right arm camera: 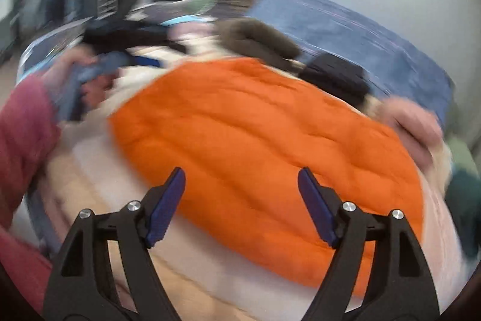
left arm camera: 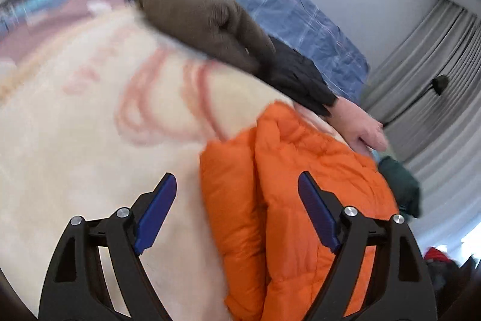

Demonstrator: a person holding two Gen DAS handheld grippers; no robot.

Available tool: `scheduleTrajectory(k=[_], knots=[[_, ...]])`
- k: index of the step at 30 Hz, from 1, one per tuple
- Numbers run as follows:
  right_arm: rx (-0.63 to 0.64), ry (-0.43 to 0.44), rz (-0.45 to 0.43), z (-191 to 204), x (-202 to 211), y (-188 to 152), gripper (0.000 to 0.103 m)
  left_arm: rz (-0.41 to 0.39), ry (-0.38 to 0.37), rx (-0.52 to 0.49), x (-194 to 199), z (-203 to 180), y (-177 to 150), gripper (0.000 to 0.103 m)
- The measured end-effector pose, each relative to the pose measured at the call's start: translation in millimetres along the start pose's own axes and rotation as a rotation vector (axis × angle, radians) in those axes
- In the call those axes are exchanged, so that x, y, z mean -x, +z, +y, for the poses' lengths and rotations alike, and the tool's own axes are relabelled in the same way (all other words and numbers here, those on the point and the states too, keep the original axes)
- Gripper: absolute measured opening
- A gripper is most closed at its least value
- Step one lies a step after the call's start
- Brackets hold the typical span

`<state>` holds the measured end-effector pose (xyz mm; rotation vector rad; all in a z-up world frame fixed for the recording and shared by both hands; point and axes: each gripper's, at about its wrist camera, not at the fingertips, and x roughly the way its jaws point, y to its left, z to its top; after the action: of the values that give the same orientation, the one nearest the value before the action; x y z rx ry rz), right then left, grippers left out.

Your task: Fold large clothes

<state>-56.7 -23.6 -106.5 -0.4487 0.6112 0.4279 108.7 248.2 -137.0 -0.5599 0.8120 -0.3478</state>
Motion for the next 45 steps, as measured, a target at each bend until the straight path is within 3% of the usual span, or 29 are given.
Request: scheduleTrajectory(k=[2,5,10,13,15,17,18,19,20,22,27,29,31,32,35,36,37,38,40,42,45], knots=[[0.112,0.017,-0.011,24.8,-8.4,3.4,0.079,0.060,-0.081,0.038,-12.3,4.1,-4.2,0.083],[0.256,0.030,-0.037,69.3,-18.8,11.3,0.079,0.119,-0.119,0.030,-26.6,-0.6,-7.1,0.083],[0.281,0.038,0.033,88.4,-47.0,20.1,0.079,0.189,-0.121,0.016,-54.4,-9.7,-4.3,0.083],[0.299,0.016,0.052,98.8,-63.4,20.5,0.077,0.200,-0.144,0.016,-63.1,-7.8,0.5,0.065],[0.316,-0.003,0.059,108.1,-77.8,24.3,0.074,0.209,-0.166,0.005,-64.7,-10.6,4.8,0.048],[0.322,-0.027,0.071,112.8,-92.9,26.2,0.049,0.208,-0.176,-0.010,-64.5,-13.0,9.2,0.037],[0.307,-0.043,0.075,111.4,-98.7,27.5,0.043,0.204,-0.179,-0.017,-63.2,-15.2,10.6,0.032],[0.284,-0.045,0.072,108.3,-98.9,28.3,0.030,0.196,-0.180,-0.028,-60.3,-18.7,12.4,0.031],[0.251,-0.033,0.066,102.5,-97.5,30.2,0.020,0.191,-0.181,-0.037,-57.9,-20.5,14.0,0.028],[0.161,0.018,0.039,85.6,-89.5,35.6,0.014,0.180,-0.188,-0.050,-52.9,-27.6,17.4,0.025],[0.016,0.136,-0.100,51.5,-41.1,39.2,0.013,0.131,-0.241,-0.095,-28.0,-57.0,30.5,0.024],[0.000,0.183,-0.116,41.5,-23.2,37.1,0.017,0.105,-0.244,-0.151,-15.3,-81.0,35.1,0.023],[-0.049,0.263,-0.128,20.1,-5.3,35.8,0.044,0.090,-0.217,-0.205,-6.5,-104.2,38.0,0.022],[-0.081,0.288,-0.156,6.3,6.1,33.3,0.051,0.087,-0.207,-0.222,-3.7,-114.1,39.0,0.021],[-0.258,0.302,-0.263,-61.0,37.5,25.1,0.051,0.081,-0.178,-0.270,3.2,-140.0,39.0,0.021],[-0.369,0.283,-0.277,-96.7,40.5,20.4,0.051,0.079,-0.169,-0.281,4.5,-144.1,38.6,0.021],[-0.453,0.255,-0.267,-124.2,37.0,17.7,0.048,0.077,-0.156,-0.291,5.7,-150.3,38.0,0.021],[-0.537,0.214,-0.239,-149.2,28.7,13.6,0.033,0.080,-0.146,-0.288,5.8,-154.1,38.2,0.020],[-0.687,0.120,-0.129,-197.7,-3.0,3.2,0.022,0.089,-0.135,-0.257,5.6,-160.9,40.5,0.020],[-0.733,0.169,-0.047,-225.1,-43.7,0.9,0.022,0.097,-0.135,-0.220,5.4,-164.7,42.0,0.020],[-0.775,0.232,0.092,-231.3,-108.8,0.2,0.022,0.102,-0.127,-0.205,6.8,-179.1,42.5,0.020]])
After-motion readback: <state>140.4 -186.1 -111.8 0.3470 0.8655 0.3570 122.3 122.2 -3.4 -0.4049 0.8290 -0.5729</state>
